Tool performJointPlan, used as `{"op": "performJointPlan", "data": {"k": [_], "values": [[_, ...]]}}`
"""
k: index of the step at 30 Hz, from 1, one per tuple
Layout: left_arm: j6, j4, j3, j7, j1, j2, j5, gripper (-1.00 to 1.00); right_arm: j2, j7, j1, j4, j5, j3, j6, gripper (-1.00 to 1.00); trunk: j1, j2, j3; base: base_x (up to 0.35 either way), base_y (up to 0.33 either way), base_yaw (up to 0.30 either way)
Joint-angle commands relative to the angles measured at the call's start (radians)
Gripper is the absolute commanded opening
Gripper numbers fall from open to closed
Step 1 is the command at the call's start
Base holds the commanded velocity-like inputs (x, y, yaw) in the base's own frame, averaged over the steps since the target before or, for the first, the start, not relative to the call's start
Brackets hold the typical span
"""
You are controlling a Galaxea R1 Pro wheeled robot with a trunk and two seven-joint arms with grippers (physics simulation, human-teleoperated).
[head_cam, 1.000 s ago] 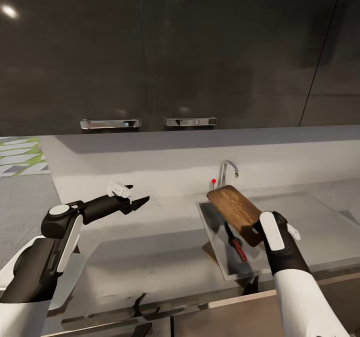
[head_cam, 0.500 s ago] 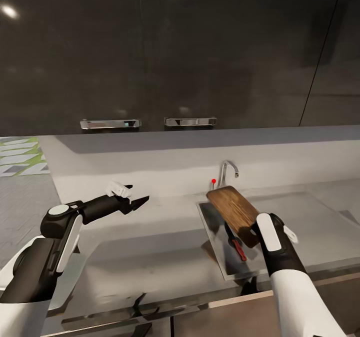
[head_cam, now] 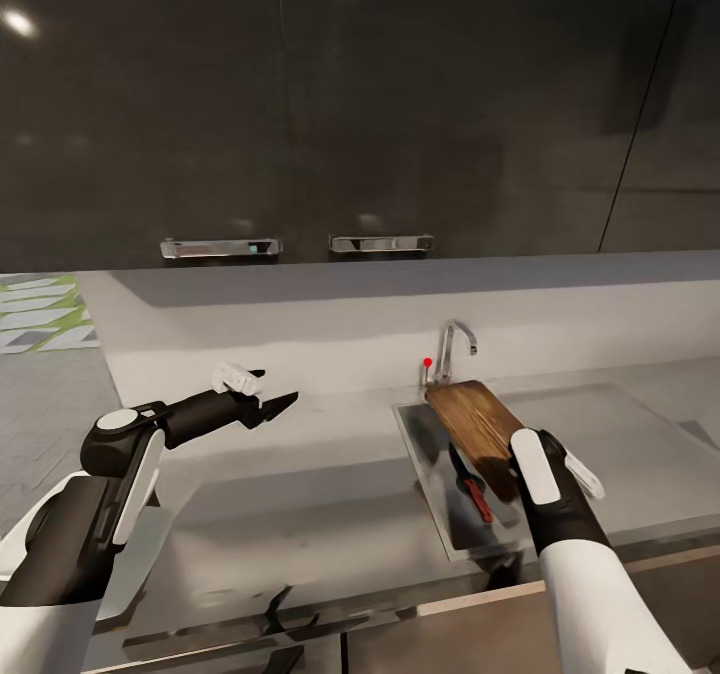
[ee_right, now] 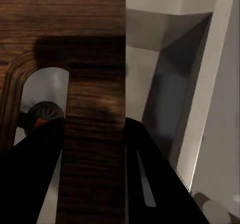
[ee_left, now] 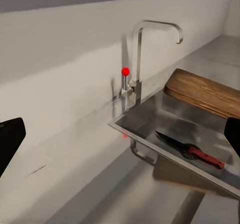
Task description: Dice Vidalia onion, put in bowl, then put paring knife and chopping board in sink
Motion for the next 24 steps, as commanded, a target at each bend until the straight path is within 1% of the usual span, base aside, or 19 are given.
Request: {"op": "performJointPlan", "data": {"k": [1, 9, 14, 20, 24], "values": [[0.007, 0.000, 0.000, -0.001, 0.000, 0.000, 0.004, 1.00, 0.001, -0.004, 0.000, 0.002, 0.000, -0.002, 0.008, -1.00, 0.000, -0.001, 0.000, 0.000, 0.000, 0.000], [0.007, 0.000, 0.000, -0.002, 0.000, 0.000, 0.004, 1.00, 0.001, -0.005, 0.000, 0.036, -0.001, -0.002, 0.007, -1.00, 0.000, -0.001, 0.000, 0.000, 0.000, 0.000], [0.007, 0.000, -0.001, -0.002, 0.000, 0.000, 0.004, 1.00, 0.001, -0.005, 0.000, 0.040, -0.001, -0.002, 0.007, -1.00, 0.000, -0.001, 0.000, 0.007, 0.000, 0.000], [0.007, 0.000, -0.001, -0.002, 0.000, 0.000, 0.004, 1.00, 0.001, -0.005, 0.000, 0.040, -0.002, -0.002, 0.007, -1.00, 0.000, -0.001, 0.000, 0.128, 0.010, 0.000], [0.007, 0.000, 0.000, -0.002, 0.000, 0.000, 0.004, 1.00, 0.001, -0.005, 0.000, 0.040, -0.001, -0.002, 0.006, -1.00, 0.000, -0.001, 0.000, 0.043, 0.003, 0.000]]}}
